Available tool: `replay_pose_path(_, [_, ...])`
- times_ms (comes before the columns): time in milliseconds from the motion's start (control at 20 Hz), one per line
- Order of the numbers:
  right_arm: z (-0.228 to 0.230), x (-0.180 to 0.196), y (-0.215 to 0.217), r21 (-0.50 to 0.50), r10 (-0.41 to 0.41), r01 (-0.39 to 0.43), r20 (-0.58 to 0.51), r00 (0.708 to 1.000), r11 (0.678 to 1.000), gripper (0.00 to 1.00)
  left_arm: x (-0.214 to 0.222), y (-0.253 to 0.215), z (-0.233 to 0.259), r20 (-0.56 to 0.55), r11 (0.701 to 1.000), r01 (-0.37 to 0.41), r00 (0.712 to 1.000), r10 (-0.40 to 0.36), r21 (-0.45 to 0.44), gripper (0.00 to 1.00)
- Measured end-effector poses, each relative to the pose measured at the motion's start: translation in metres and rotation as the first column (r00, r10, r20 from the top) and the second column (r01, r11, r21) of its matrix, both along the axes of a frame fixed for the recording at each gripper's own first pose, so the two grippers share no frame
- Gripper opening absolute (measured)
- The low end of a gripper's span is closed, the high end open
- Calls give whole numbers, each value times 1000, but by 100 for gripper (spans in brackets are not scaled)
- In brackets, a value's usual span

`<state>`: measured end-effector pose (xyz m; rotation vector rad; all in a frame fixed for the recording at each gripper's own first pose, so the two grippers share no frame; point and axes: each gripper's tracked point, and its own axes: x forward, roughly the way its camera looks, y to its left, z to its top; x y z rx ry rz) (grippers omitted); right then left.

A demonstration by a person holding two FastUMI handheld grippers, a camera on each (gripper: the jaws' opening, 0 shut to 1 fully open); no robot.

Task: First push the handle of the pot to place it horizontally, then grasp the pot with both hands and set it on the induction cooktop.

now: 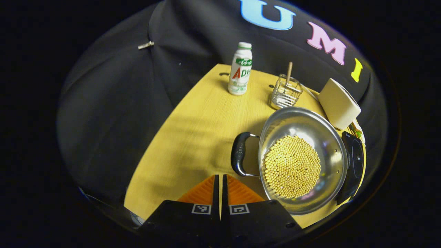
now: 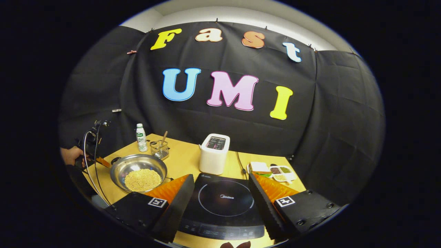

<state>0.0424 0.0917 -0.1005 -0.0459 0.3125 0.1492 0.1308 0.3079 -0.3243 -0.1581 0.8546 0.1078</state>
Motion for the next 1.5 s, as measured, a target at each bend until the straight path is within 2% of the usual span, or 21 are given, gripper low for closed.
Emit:
replay_pose_path(150, [-25,13,30,48,34,-31,-78,996,998,98,10,-1,32,136,997,65,988,-69,38,6])
replay_pose_path(250, [-41,23,48,76,50,-40,-129,990,996,98,10,-15,44,183,993,114,976,-114,9,18])
replay_pose_path(350, [-55,33,63,98,64,-48,-169,984,994,99,10,-29,42,183,986,166,970,-160,-21,54])
replay_pose_path(450, [-66,42,77,118,75,-53,-198,977,992,98,12,-34,45,179,982,182,969,-171,-46,90])
replay_pose_path(500, [-71,49,82,123,77,-52,-208,975,991,98,19,-37,37,178,982,180,970,-168,-51,98])
replay_pose_path(950, [-138,90,134,143,102,-52,-366,925,988,100,42,-40,1,82,984,162,984,-156,-73,94])
replay_pose_path(1200, [-180,100,159,144,124,-66,-444,887,987,100,55,-36,-7,64,986,162,985,-159,-34,84])
replay_pose_path(1500, [-214,107,177,178,148,-62,-521,841,982,97,66,-41,-18,54,986,158,986,-156,-44,77])
